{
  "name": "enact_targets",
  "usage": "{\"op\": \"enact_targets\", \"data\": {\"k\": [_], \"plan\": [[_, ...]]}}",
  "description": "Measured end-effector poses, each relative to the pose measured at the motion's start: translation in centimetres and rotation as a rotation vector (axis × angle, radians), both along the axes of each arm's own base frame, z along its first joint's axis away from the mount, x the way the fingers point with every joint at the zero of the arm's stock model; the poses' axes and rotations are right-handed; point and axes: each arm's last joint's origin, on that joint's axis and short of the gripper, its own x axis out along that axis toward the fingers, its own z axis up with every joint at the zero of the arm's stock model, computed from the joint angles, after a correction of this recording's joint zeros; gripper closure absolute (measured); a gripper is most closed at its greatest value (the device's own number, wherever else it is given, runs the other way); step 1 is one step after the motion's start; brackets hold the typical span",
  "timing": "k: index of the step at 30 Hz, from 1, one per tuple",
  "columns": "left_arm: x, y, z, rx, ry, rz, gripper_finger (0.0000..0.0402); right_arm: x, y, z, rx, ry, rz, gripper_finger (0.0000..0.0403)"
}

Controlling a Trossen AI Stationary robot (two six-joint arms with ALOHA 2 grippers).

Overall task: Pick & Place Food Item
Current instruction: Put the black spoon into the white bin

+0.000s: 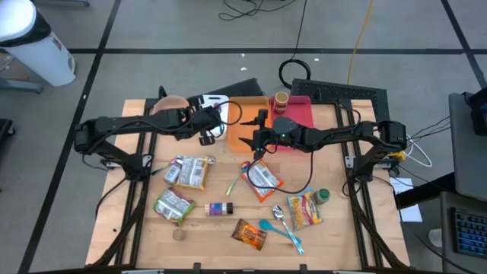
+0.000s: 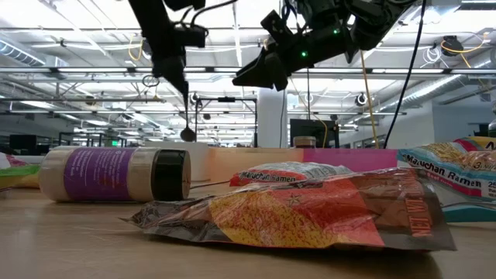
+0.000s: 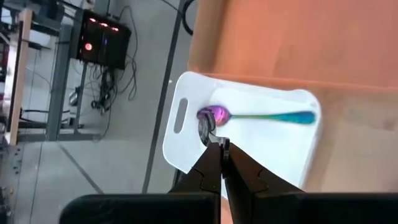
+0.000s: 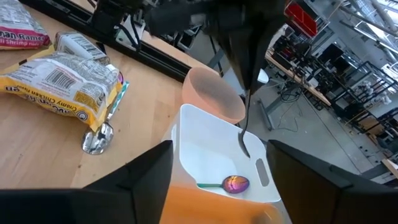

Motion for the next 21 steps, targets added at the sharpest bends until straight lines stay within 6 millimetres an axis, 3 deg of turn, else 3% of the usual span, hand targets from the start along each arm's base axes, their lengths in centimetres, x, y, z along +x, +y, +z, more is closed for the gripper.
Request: {"op": "enact_targets", "data": {"k": [9,21], "plan": [[-0.3,1.6,-3.3,-0.002,0.008,-0.060,0.0398,0.0,0.0,-0.1,0.025,0.001,-0.005,0.0153],[-0.9,3.2,-5.2,0.008,-0.035,-0.056,0.0398,0.0,0.0,-0.1,0.026,0.002,-0.005,0.0155]]}}
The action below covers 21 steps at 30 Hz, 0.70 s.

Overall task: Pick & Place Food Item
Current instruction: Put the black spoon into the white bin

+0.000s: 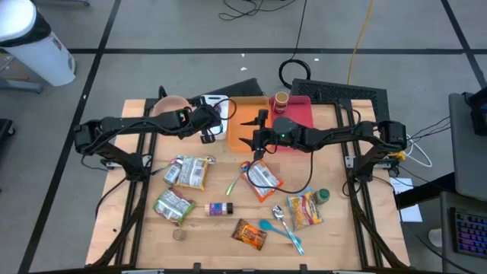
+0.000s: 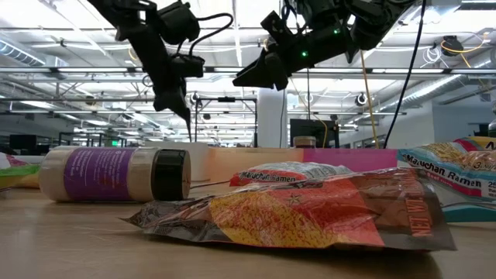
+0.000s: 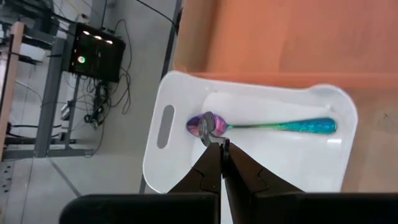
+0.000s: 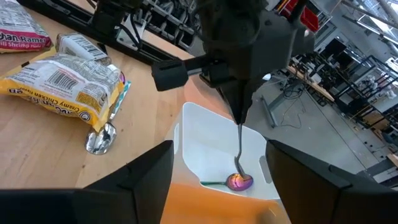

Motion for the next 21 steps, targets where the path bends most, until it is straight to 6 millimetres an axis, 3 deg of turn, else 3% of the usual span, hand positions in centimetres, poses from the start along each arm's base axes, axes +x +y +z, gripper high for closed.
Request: {"op": "enact_targets", "data": {"k": [12,21], "plan": [[-0.1,0.5,-1.6,0.024,0.002,-0.008,0.0398,0.0,0.0,0.0,0.000,0.000,0.000,0.0156],[1.0,1.0,-3.3,0.024,0.031,-0.015,0.0398,0.0,0.0,-0.1,0.003,0.015,0.000,0.0160]]}}
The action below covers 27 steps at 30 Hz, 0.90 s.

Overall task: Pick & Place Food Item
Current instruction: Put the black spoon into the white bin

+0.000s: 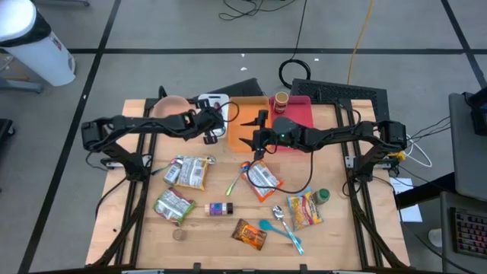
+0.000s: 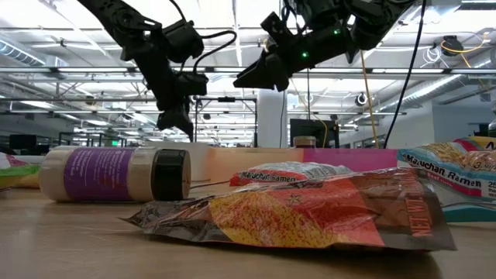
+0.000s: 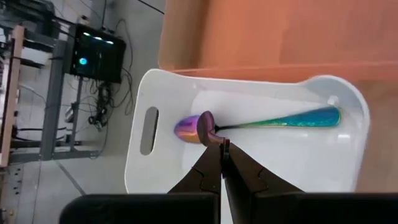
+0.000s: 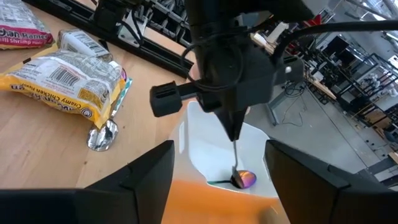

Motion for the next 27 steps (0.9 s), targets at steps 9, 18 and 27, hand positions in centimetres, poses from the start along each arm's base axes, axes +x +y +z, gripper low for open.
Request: {"op": "enact_targets", "data": {"k": [9,18,27], "plan": [[0.05,0.01,-0.15,-0.010,-0.004,0.007,0.0380,-0.03,0.01,-0.12,0.003,0.013,0.000,0.0161],[0.01,-0.04,-0.23,-0.033,-0.018,0.017,0.0373,-0.03,-0.01,-0.12,0.002,0.013,0.000,0.0161],[0.06,-0.30,-0.35,-0.110,-0.038,-0.041,0.0338,-0.03,-0.01,-0.13,0.002,0.013,0.000,0.0160]]}}
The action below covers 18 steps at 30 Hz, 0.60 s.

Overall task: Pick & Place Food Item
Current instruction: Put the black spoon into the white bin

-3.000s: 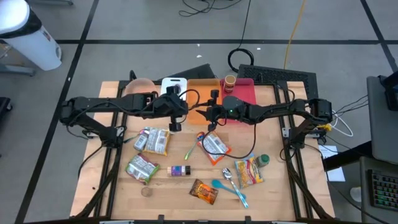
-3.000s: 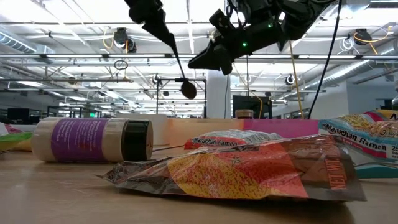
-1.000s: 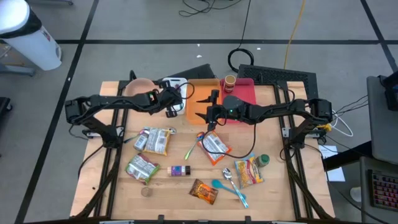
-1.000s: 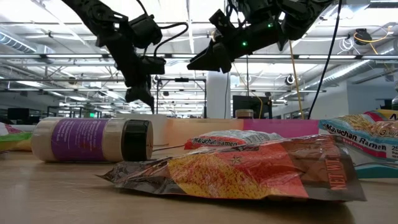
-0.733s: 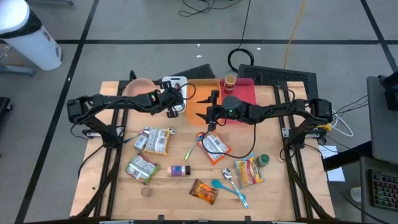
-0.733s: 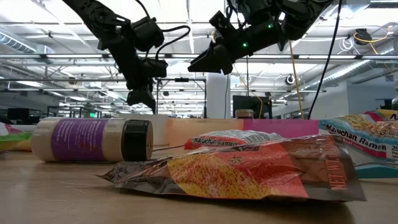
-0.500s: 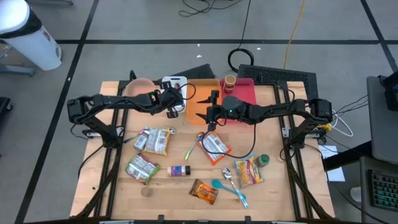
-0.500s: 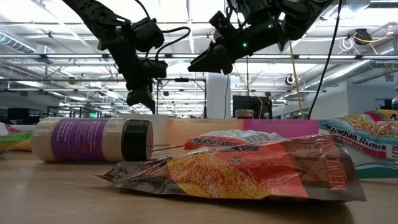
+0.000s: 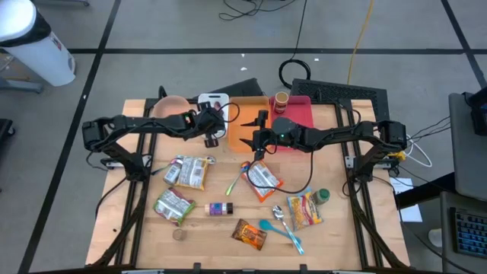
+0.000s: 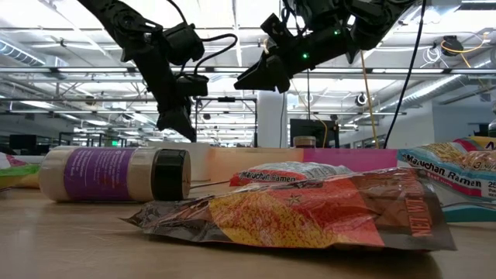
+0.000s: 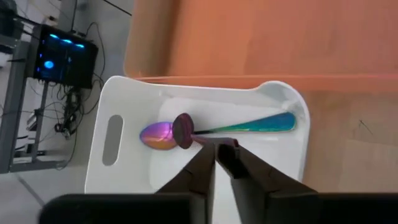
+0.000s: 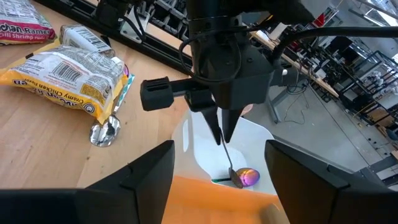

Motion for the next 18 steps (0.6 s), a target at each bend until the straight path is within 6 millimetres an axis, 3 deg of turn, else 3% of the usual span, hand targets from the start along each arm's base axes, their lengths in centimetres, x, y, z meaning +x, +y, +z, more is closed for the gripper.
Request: {"op": "enact_targets", "data": {"k": [11,18], "plan": [[0.6,-0.1,1.9,-0.027,0.012,0.012,0.0205,0.0,0.0,0.0,0.000,0.000,-0.001,0.0161],[1.3,-0.8,4.1,-0.026,-0.018,-0.005,0.0166,0.0,0.0,0.0,0.000,0.001,-0.001,0.0160]]}}
